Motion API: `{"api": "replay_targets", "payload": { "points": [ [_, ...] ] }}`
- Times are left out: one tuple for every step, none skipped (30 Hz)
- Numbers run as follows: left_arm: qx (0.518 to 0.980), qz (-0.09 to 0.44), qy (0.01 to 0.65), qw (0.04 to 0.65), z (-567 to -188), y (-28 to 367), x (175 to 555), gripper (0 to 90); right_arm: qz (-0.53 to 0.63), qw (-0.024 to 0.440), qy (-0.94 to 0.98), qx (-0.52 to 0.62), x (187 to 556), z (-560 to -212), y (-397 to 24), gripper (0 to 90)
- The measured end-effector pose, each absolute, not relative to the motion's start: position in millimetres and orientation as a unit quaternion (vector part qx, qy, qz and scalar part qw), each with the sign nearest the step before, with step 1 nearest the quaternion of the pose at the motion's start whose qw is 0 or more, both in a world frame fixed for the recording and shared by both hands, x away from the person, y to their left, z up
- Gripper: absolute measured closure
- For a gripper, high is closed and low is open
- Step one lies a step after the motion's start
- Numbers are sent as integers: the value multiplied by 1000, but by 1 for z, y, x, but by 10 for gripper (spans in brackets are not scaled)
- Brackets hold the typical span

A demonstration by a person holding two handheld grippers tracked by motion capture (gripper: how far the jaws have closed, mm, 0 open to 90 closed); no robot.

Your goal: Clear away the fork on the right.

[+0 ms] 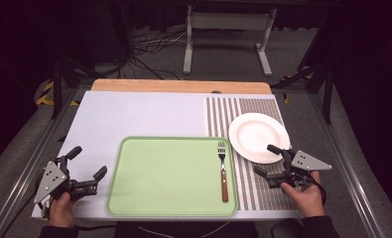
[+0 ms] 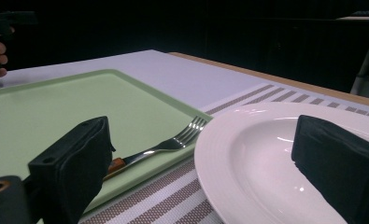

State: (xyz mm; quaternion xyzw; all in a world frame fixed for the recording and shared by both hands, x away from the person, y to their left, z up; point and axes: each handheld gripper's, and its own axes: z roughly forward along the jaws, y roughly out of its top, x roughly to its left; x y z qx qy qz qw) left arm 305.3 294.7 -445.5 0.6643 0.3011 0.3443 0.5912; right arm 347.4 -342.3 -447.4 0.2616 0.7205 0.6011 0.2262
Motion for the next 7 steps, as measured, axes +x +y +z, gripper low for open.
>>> {"api": "replay_targets", "payload": {
  "points": [
    [664,344,302,592,-446,295,305,0,599,226,722,264,348,-448,-343,58],
    [663,344,302,592,-445,295,305,0,599,227,721,265,348,-449,-344,58],
    [663,344,302,592,-446,295,305,0,601,228,719,266,348,-449,-344,58],
    [663,344,302,592,-445,295,305,0,603,229,715,268,348,-448,-345,58],
    [663,344,302,592,-445,295,305,0,604,233,714,269,348,-448,-346,57],
    [664,344,302,592,-445,295,305,0,605,233,712,269,348,-448,-346,57],
    [664,344,302,592,-445,295,305,0,605,233,712,269,348,-448,-346,57]
  ]
}}
